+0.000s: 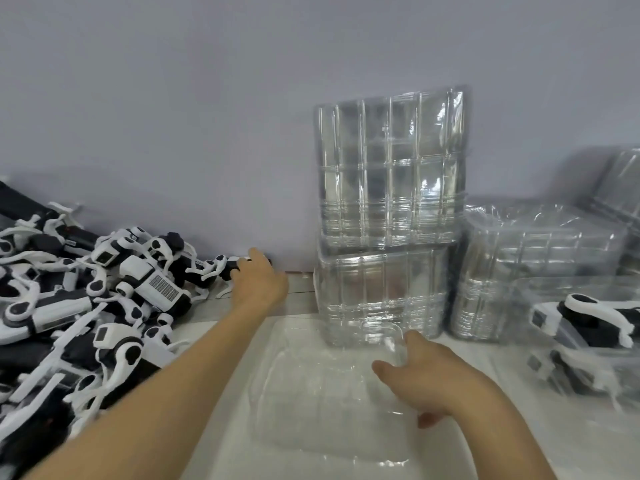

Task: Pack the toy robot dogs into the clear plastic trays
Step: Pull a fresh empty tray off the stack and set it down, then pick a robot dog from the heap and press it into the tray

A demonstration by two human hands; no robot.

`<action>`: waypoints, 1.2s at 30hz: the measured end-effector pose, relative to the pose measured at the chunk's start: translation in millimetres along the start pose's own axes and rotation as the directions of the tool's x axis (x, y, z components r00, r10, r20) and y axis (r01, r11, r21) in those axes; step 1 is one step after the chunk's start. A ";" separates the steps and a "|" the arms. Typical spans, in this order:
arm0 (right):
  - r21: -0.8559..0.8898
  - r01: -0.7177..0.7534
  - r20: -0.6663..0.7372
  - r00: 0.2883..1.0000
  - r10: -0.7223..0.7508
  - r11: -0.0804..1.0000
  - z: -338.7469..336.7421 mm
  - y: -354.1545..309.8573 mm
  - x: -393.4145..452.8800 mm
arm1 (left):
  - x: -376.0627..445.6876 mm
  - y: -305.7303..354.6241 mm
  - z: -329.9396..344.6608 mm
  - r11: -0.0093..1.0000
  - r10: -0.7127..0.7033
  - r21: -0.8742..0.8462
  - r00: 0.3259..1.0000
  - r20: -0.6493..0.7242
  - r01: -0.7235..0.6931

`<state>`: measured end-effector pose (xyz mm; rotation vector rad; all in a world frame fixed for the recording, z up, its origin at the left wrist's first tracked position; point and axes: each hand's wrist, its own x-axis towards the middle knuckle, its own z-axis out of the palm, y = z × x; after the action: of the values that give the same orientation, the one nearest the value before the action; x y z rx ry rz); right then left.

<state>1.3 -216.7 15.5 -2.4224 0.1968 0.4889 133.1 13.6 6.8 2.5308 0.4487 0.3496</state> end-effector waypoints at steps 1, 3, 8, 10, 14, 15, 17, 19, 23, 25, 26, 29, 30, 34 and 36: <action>-0.006 0.000 -0.004 1.000 0.000 1.000 1.0 0.0 0.4 | 6.9 -3.8 1.0 0.998 -0.006 0.059 0.999 0.033 0.004; -0.020 0.006 -0.013 1.000 -0.006 1.000 2.2 0.1 2.0 | 18.3 -12.0 1.1 0.991 0.026 0.127 0.997 0.078 -0.036; -0.036 0.046 -0.001 0.999 -0.046 0.998 2.4 3.0 5.0 | 40.7 -22.1 5.5 1.000 0.000 -0.024 0.996 0.088 0.002; -0.041 0.048 0.007 0.999 -0.048 0.998 1.9 3.3 4.1 | 41.3 -20.3 7.9 0.997 -0.008 -0.077 1.000 0.030 0.010; -0.056 0.054 0.009 0.999 -0.054 0.997 -0.2 2.7 1.3 | 29.6 -3.5 -4.9 0.923 -0.105 -0.383 0.981 -0.161 0.036; -0.060 0.056 0.008 0.998 -0.055 0.997 -1.1 2.8 0.5 | 24.7 1.8 -12.1 0.885 -0.139 -0.463 0.974 -0.181 0.040; -0.069 0.055 -0.002 0.998 -0.056 0.996 -3.3 2.5 -1.3 | 11.9 11.0 -26.7 0.793 -0.167 -0.609 0.968 -0.190 0.018; -0.078 0.050 -0.020 0.998 -0.052 0.996 -5.4 0.4 -4.4 | -12.9 20.0 -42.8 0.658 -0.201 -0.751 0.951 -0.235 -0.046; -0.095 0.064 -0.087 0.994 -0.072 0.993 -8.1 -4.9 -11.9 | -77.7 27.2 -69.3 0.267 -0.313 -0.948 0.914 -0.256 -0.174; -0.110 0.087 -0.141 0.985 -0.102 0.990 -9.8 -6.8 -14.5 | -102.5 21.2 -73.5 0.155 -0.363 -0.962 0.893 -0.268 -0.226; -0.127 0.093 -0.178 0.977 -0.115 0.988 -10.6 -7.2 -15.5 | -112.8 18.8 -74.4 0.149 -0.382 -0.958 0.880 -0.283 -0.244; -0.167 0.119 -0.312 0.935 -0.167 0.979 -14.4 -9.9 -17.5 | -131.2 13.2 -72.7 0.195 -0.365 -0.935 0.863 -0.348 -0.295; -0.159 0.140 -0.347 0.919 -0.188 0.977 -15.8 -11.6 -19.1 | -134.9 12.8 -72.8 0.219 -0.342 -0.922 0.860 -0.378 -0.318; 0.011 0.348 -0.409 0.857 -0.313 0.937 -14.3 -22.8 -20.5 | -139.3 12.2 -77.1 0.330 -0.257 -0.830 0.803 -0.537 -0.449; 0.144 0.477 -0.416 0.824 -0.384 0.867 -8.5 -31.3 -20.1 | -141.4 13.7 -75.7 0.362 -0.200 -0.784 0.780 -0.594 -0.504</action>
<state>-6.5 -197.3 47.4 -2.1979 -0.1344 -0.2038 -17.6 -16.3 54.7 1.2234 0.1056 1.1662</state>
